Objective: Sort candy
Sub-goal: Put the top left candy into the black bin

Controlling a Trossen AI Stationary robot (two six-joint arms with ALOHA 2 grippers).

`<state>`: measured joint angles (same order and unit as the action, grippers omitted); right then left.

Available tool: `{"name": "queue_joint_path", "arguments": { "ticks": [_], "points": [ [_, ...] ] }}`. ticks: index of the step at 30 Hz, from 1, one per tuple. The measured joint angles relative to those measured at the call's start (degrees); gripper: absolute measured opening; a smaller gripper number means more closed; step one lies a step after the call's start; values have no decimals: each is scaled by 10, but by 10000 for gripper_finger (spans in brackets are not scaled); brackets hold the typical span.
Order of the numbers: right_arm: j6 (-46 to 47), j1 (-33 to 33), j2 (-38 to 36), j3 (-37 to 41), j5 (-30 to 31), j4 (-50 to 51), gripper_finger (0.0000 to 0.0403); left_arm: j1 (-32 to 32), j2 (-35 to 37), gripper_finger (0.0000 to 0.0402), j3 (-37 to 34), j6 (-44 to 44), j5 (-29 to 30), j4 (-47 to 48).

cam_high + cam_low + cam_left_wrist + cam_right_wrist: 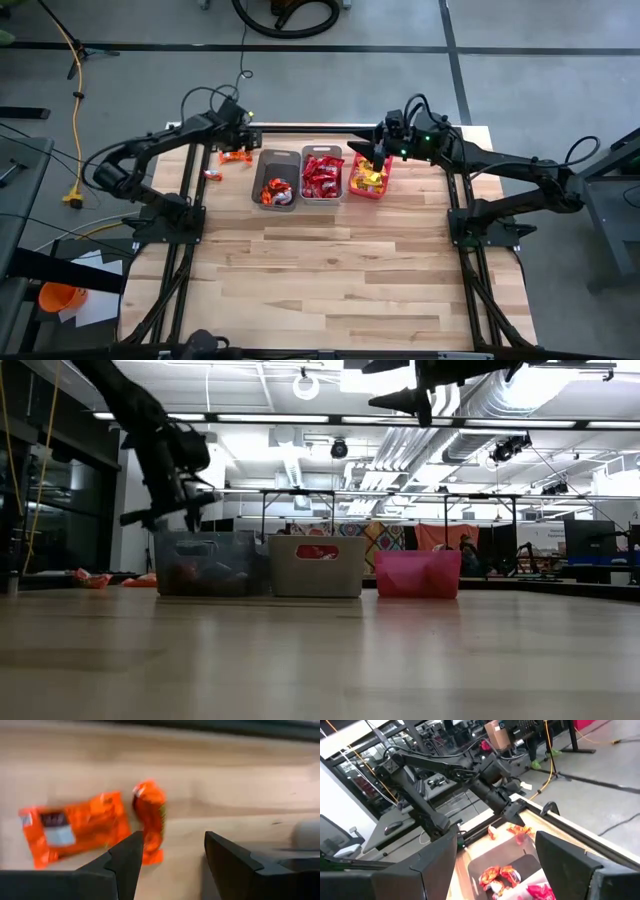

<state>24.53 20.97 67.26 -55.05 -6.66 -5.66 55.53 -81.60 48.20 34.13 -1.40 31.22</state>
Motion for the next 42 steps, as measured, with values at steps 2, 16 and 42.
{"name": "queue_joint_path", "arguments": {
  "ticks": [2,16,42],
  "points": [
    [9,0,0,0,0,4,266,0,1,200,-24,19,4,-10],
    [11,0,0,0,0,5,266,-4,2,188,-89,59,6,-102],
    [10,0,0,0,0,5,266,-59,-48,116,-87,124,82,-91]
  ]
}}
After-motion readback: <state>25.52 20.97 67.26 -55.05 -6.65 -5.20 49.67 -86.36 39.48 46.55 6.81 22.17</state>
